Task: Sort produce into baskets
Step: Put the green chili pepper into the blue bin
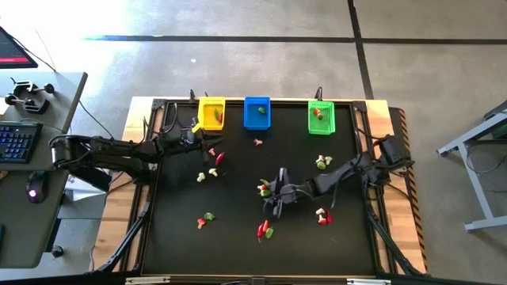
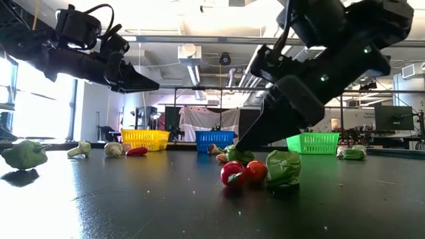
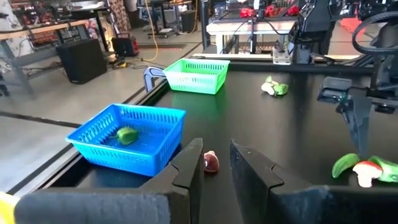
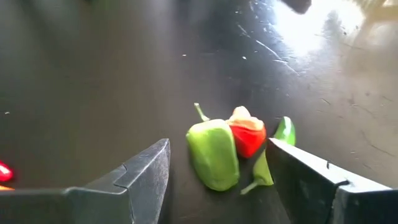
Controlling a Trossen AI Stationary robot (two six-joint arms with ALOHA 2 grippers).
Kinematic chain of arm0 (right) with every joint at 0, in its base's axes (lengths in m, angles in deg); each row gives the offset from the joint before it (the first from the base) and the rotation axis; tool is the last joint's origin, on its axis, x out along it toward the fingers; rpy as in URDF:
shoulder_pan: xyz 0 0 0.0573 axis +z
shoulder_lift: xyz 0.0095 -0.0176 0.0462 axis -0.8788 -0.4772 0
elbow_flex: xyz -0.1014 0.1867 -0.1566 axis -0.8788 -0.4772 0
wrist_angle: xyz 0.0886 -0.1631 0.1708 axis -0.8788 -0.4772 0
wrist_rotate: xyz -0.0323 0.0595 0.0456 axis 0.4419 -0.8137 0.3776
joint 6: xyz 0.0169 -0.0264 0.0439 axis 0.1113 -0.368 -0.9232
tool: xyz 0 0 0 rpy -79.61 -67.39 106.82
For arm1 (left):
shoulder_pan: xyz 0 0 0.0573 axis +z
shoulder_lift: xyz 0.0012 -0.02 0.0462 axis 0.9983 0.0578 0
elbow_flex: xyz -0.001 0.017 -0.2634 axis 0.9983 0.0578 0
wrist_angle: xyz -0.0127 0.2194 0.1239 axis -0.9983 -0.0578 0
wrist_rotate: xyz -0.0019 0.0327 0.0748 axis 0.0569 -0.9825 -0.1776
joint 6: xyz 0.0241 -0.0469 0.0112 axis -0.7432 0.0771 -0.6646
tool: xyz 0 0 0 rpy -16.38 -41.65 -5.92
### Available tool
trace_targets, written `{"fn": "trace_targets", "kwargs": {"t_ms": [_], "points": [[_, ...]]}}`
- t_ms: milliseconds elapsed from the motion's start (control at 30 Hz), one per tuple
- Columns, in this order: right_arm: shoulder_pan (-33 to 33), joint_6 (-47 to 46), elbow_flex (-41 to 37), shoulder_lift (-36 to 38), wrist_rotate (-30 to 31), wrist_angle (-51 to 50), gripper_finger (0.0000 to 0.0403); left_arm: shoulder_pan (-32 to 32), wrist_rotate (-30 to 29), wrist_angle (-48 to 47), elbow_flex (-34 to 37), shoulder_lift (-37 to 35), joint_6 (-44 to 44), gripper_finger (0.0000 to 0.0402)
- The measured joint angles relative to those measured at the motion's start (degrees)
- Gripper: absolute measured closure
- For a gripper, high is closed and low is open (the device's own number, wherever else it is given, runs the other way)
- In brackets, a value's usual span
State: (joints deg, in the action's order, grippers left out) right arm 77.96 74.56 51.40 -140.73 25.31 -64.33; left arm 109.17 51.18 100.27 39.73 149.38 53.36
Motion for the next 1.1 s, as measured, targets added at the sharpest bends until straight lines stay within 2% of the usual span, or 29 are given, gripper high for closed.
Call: {"fn": "trace_targets", "kwargs": {"t_ms": [67,300,800,1100], "points": [[-0.4,0.0,0.0,0.0,-0.1,0.0,0.0147,0.0,-0.1,0.0,0.0,0.0,-0.6,0.0338],[-2.3,0.3,0.0,0.0,-6.5,-0.4,0.0172,0.0,-0.1,0.0,0.0,0.0,-0.6,0.0338],[-3.9,1.2,0.0,0.0,-10.7,-4.5,0.0283,0.0,-0.1,0.0,0.0,0.0,-0.4,0.0338],[-5.3,1.2,0.0,3.4,-19.9,-4.9,0.0362,0.1,-1.7,0.0,0.0,0.0,-1.3,0.0338]]}}
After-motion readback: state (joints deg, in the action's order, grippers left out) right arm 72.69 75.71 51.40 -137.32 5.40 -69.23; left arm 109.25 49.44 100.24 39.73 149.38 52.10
